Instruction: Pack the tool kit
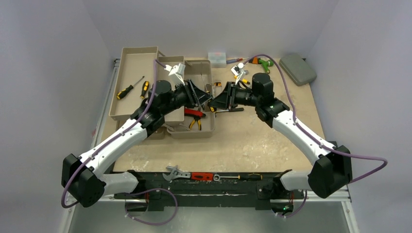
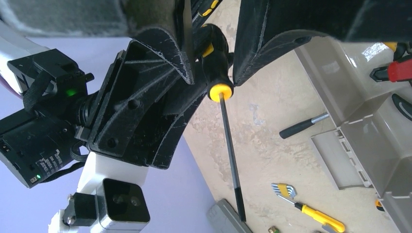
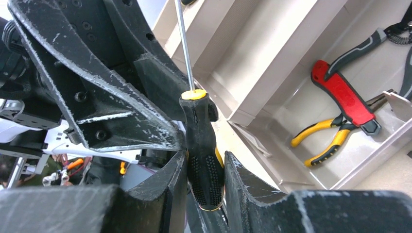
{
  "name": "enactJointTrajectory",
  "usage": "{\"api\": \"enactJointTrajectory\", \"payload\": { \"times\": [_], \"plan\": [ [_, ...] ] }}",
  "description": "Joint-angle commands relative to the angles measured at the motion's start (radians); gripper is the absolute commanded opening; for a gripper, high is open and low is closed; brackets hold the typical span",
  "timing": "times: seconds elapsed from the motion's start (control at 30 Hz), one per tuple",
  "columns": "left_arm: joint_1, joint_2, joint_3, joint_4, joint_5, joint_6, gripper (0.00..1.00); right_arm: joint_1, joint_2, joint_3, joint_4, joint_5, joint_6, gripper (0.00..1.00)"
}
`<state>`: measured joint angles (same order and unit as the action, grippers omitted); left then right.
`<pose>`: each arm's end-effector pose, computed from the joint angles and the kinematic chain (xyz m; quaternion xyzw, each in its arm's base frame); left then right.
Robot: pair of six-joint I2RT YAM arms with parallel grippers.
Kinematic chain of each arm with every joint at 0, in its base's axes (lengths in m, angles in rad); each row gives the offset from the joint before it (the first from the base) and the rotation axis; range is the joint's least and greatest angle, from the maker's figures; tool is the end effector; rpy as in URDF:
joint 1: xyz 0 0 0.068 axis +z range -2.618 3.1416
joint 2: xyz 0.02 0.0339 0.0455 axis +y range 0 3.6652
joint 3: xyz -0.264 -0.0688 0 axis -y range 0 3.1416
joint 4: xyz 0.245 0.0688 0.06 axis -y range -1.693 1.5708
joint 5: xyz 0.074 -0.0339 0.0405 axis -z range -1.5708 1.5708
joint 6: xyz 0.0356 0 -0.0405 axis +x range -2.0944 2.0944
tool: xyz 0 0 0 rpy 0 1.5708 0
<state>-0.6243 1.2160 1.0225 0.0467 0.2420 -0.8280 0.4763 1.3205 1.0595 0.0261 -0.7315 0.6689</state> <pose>0.2284 -0.1751 0.3569 0.0020 0.7556 -0.4990 0.4243 0.2597 0.1608 0.3406 -0.1500 0.7511 0.5494 0.3340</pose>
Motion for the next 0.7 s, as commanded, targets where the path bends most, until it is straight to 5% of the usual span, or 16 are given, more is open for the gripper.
{"api": "enactJointTrajectory", "payload": {
  "times": [0.0,0.13,0.2,0.33,0.67],
  "plan": [
    [-0.005,0.02,0.059,0.039,-0.008,0.005,0.29,0.02,-0.035,0.003,0.066,-0.044,0.009,0.0],
    [-0.005,0.019,0.07,0.028,-0.011,0.023,0.09,0.022,-0.039,0.003,0.063,-0.039,0.009,0.0],
    [-0.003,0.008,0.093,-0.02,-0.035,0.065,0.0,0.021,-0.042,0.003,0.054,-0.039,-0.001,0.11],
    [0.02,-0.033,0.21,-0.279,-0.155,0.215,0.0,0.022,-0.059,0.007,0.0,0.005,-0.04,0.38],
    [0.258,-0.091,0.502,-0.833,-0.637,0.549,0.0,0.021,-0.078,0.037,-0.17,0.11,-0.14,0.5]
  ]
}}
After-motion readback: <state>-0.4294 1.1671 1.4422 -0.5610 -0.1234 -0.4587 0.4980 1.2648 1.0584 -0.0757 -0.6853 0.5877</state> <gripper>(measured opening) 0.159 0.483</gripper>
